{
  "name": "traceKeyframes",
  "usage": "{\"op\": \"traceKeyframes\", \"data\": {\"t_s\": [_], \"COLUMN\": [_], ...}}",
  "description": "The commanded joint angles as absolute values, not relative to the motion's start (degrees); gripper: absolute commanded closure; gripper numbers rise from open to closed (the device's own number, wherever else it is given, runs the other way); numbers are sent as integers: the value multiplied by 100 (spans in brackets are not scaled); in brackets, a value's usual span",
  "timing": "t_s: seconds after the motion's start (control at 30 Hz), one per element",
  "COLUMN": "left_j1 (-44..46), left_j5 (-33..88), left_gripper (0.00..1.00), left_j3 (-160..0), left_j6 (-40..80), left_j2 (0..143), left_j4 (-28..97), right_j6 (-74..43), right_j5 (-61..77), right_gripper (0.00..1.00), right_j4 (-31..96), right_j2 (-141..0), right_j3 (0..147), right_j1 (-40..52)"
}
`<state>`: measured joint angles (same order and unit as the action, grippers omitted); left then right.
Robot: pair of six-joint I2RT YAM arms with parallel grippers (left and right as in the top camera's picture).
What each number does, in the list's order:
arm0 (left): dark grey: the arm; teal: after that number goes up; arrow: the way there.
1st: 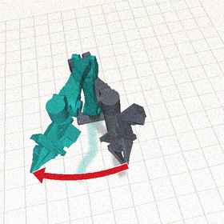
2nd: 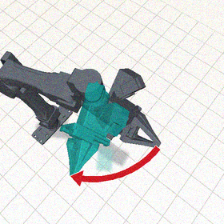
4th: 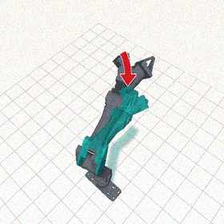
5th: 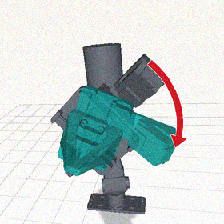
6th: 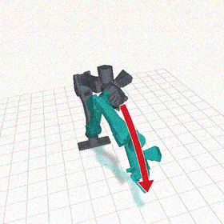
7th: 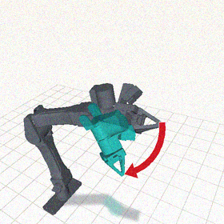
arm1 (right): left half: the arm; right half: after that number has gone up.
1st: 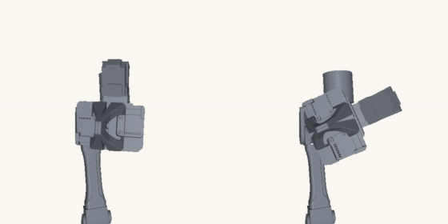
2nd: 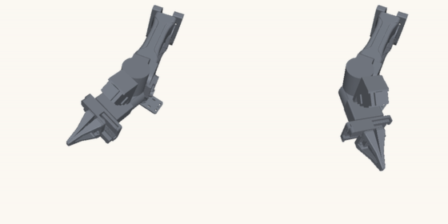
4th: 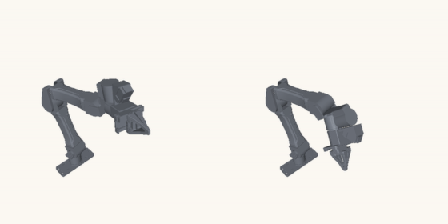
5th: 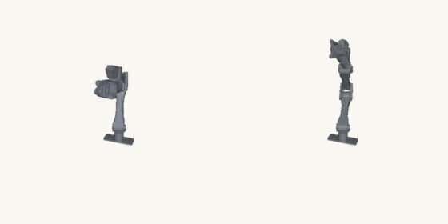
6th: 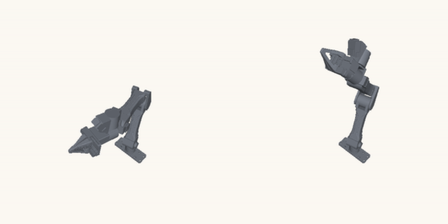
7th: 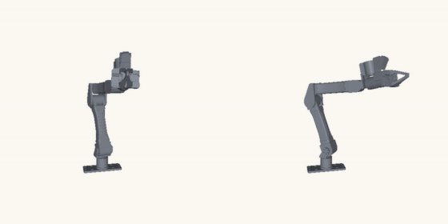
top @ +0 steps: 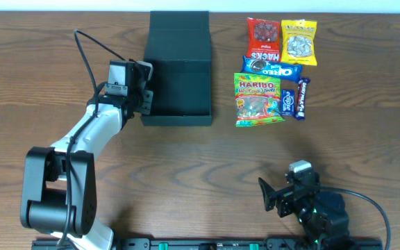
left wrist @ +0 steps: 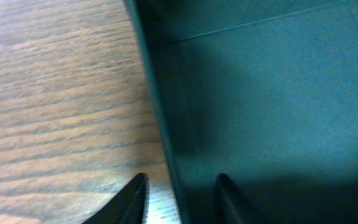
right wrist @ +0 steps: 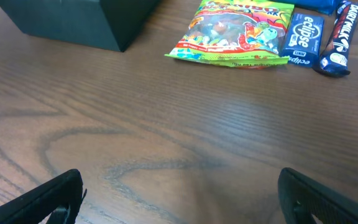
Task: Pack container
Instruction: 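Push the black box lid upright with the left gripper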
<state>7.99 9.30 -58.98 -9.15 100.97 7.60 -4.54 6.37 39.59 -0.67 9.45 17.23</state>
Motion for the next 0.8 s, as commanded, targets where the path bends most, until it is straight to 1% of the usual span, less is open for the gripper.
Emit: {"op": "traceKeyframes", "data": {"t_s": [0.0, 0.07, 0.23, 0.33, 0.47, 0.67, 0.77], "left_j1": [801, 823, 1059, 1262, 1474, 1503, 1505], "left_j5": [1236, 1363, 1354, 1181, 718, 681, 681], "left_gripper": [80, 86, 93, 94, 94, 94, 94], "left_j3": [-6023, -6023, -6023, -6023, -6023, -6023, -6023], "left_j6": [-895, -886, -762, -569, 322, 1594, 1863], "left_j2": [10160, 10169, 10189, 10189, 10189, 10189, 10189], "left_j4": [716, 727, 722, 722, 753, 851, 902], "right_j6": [-508, -510, -510, -510, -510, -510, -510], "right_j5": [585, 585, 585, 585, 585, 585, 585], "right_gripper": [1, 1, 1, 1, 1, 1, 1], "right_j4": [3962, 3962, 3962, 3962, 3962, 3962, 3962], "right_j2": [-30, -30, -30, -30, -30, -30, -30], "right_j3": [919, 919, 919, 919, 919, 919, 919], "right_j1": [1774, 1774, 1774, 1776, 1776, 1774, 1774]}}
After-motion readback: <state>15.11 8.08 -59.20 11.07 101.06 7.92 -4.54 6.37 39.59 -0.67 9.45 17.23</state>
